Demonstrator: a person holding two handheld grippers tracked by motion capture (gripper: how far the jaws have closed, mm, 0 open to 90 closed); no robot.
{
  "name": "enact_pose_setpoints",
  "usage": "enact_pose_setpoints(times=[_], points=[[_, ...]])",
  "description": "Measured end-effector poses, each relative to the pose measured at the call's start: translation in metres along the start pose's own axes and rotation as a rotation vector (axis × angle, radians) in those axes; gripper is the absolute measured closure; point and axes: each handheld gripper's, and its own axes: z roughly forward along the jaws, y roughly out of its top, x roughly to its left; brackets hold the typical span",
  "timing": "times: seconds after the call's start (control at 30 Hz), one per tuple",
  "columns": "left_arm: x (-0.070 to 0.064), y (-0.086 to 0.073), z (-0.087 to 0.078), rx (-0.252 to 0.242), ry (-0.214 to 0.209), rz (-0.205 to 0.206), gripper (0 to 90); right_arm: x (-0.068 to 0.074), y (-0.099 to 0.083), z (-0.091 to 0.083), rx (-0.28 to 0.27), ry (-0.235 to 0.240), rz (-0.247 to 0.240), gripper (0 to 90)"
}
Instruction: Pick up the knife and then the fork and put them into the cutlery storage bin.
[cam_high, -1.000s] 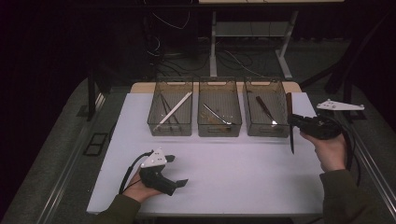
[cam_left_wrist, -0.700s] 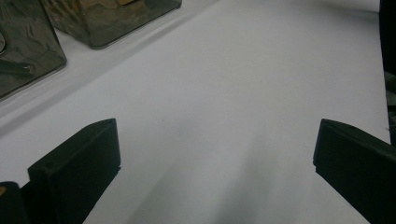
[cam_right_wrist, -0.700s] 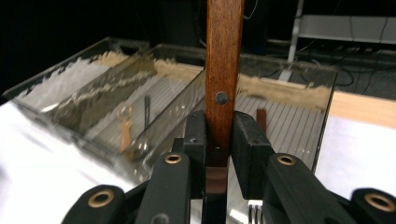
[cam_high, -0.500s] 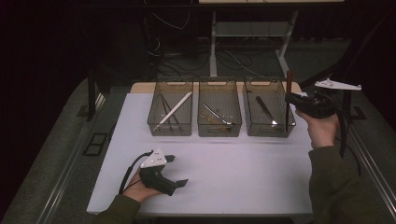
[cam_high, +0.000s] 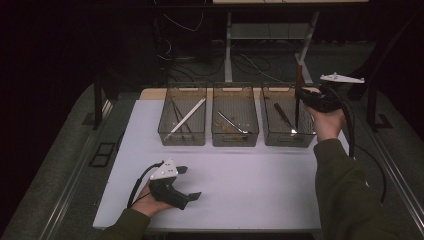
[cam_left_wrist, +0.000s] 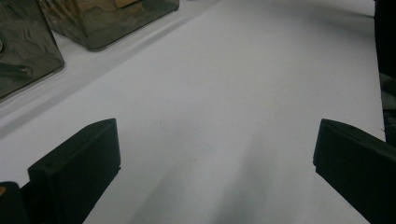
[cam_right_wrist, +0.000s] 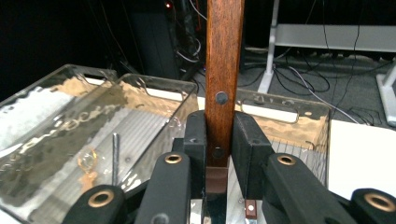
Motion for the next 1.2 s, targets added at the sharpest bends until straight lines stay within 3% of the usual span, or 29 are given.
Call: enact_pose_setpoints(times=[0.47,0.83,1.2], points=[[0.000,0.000,-0.001,0.002,-0.003,0.005,0.0,0.004,-0.022,0.039,0.120,-0.028,0.002,76.9],[0.000,0.000,0.000,0.001,-0.004,0.003,0.0,0.001,-0.034,0.048,0.219,-0.057,0.022,76.9],[0.000,0.000,-0.001,0.001,-0.003,0.003,0.0,-0.001,-0.040,0.054,0.255,-0.065,0.028,76.8]])
